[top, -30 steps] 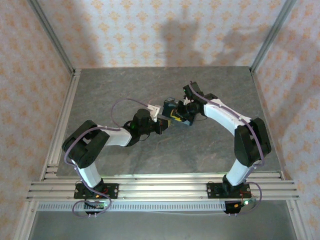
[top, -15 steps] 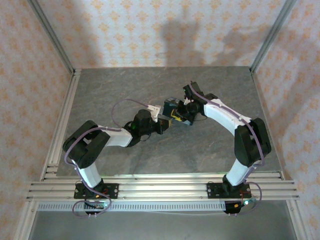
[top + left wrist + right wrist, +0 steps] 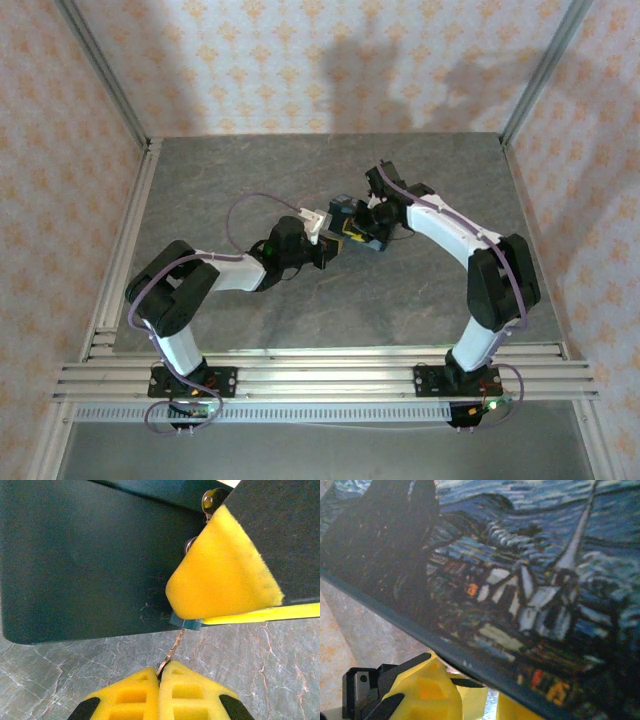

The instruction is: Unlock the padlock with the key

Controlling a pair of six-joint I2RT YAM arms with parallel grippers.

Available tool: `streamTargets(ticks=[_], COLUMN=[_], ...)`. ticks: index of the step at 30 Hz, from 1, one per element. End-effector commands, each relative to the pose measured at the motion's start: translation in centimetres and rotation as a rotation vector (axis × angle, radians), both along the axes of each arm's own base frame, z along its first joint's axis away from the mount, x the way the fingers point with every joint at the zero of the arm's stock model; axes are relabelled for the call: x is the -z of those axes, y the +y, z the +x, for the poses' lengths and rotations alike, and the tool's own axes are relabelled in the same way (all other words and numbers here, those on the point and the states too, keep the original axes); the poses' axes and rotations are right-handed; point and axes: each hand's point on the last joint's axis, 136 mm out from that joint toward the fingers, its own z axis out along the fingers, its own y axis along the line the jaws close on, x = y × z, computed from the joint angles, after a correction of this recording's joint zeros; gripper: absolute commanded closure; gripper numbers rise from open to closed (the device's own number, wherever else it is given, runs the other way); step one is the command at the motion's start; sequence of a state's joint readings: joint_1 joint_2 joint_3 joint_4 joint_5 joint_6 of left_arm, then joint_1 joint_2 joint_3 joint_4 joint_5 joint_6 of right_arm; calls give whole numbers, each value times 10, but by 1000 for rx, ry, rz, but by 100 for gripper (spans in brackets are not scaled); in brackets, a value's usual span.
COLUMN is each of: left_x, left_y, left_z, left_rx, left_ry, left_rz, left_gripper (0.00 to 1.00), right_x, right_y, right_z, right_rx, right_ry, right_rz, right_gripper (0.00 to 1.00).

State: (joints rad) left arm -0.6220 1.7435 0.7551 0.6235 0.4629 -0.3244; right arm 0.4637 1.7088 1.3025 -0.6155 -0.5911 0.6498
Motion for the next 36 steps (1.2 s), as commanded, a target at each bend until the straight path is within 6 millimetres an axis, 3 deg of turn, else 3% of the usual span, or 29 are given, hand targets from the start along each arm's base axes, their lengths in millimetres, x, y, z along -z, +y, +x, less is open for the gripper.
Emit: streamTargets(ticks=[1, 7, 13, 17, 25, 30, 36], left_x=[-42, -62, -66, -74, -55, -68, -89], left_y=[-20, -5, 6, 6, -1, -7, -12], left_z=[14, 26, 27, 25, 21, 26, 28], left_rx=[20, -19, 14, 24, 19, 30, 32], left_ry=[-66, -8, -21, -53, -77, -78, -74], left_rz=[-158, -394, -375, -361, -251, -326, -465], left_gripper=[100, 100, 100, 100, 100, 100, 100], right_x=[-7, -5, 0, 4, 4, 10, 23], right_y=[19, 16, 9, 7, 15, 10, 20], right_z=[-15, -22, -25, -26, -29, -34, -36], right_rx=[-76, -94, -115, -117, -136, -150, -148], right_ry=[40, 45, 55, 69, 94, 109, 121], right_rz=[73, 81, 45, 25, 67, 15, 28], right_gripper=[100, 100, 100, 100, 100, 100, 100])
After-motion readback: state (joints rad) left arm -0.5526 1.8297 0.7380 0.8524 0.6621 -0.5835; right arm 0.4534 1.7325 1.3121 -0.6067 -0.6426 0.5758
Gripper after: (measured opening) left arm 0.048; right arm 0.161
